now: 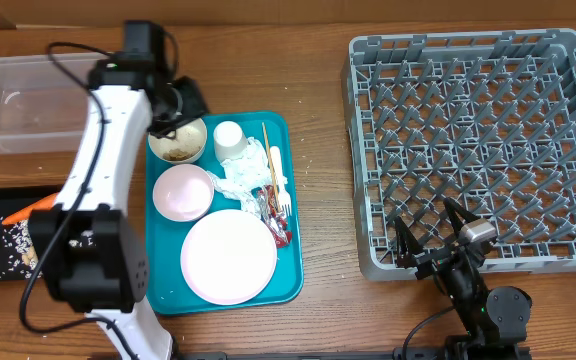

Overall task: Sort waste into correct bins and load items into the dishwasher rack
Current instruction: 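Move the left gripper to the back white bowl and grip its rim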

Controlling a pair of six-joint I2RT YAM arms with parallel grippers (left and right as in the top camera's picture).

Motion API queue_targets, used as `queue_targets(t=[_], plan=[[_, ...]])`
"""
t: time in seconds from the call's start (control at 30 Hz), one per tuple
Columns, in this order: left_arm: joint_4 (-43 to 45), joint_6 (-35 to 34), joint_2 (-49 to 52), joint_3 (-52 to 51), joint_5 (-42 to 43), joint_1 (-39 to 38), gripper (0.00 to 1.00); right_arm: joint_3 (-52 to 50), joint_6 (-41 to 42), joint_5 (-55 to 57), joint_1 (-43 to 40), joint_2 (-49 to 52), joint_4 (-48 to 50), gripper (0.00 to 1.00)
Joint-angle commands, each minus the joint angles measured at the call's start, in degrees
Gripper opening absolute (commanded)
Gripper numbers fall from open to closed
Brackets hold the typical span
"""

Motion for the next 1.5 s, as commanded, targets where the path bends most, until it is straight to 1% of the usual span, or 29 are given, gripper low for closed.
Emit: queue_targets(t=[0.0,0.13,0.33,0.53,0.63,0.87,1.0,1.1,1.27,1.33,1.4,1.47], plan=[[1.5,-4.3,4.7,1.1,-2.4,-1.2,0.64,-0.6,0.2,0.6,0.4,-0.4,0.4,1.00],[3.2,-6.1,7.1,1.1,-1.2,-1.0,0.61,-0.6,0.2,0.6,0.4,-0.4,0.3,1.00],[3.0,-8.5,8.5,1.1,-6.3,-0.9,0.62,-0.6,0.2,0.6,0.4,-0.4,0.3,1.00],[3.9,-11.1,10.3,1.1,-6.3,-0.7,0.63,-0.6,0.2,0.6,0.4,-0.4,0.3,1.00],[4.3,-12.7,11.5,1.1,-6.0,-0.8,0.61,-0.6,0.2,0.6,0.4,-0.4,0.3,1.00],[7.2,-12.9,12.1,1.1,-6.2,-0.7,0.60,-0.6,0.2,0.6,0.4,-0.4,0.3,1.00],[6.9,-16.0,13.6,1.1,-6.1,-0.7,0.58,-0.6,0.2,0.6,0.4,-0.4,0.3,1.00],[6.8,-16.0,14.4,1.1,-6.3,-0.7,0.58,-0.6,0.2,0.6,0.4,-0.4,0.3,1.00],[6.9,-16.0,14.3,1.3,-6.4,-0.5,0.46,-0.6,0.2,0.6,0.4,-0.4,0.3,1.00],[6.9,-16.0,14.4,1.3,-6.3,-0.5,0.36,-0.6,0.2,0.6,0.4,-0.4,0.3,1.00],[6.7,-15.8,14.3,1.5,-6.3,-0.5,0.32,-0.6,0.2,0.6,0.4,-0.4,0.3,1.00],[6.4,-15.7,14.3,1.8,-6.3,-0.5,0.32,-0.6,0.2,0.6,0.4,-0.4,0.3,1.00]])
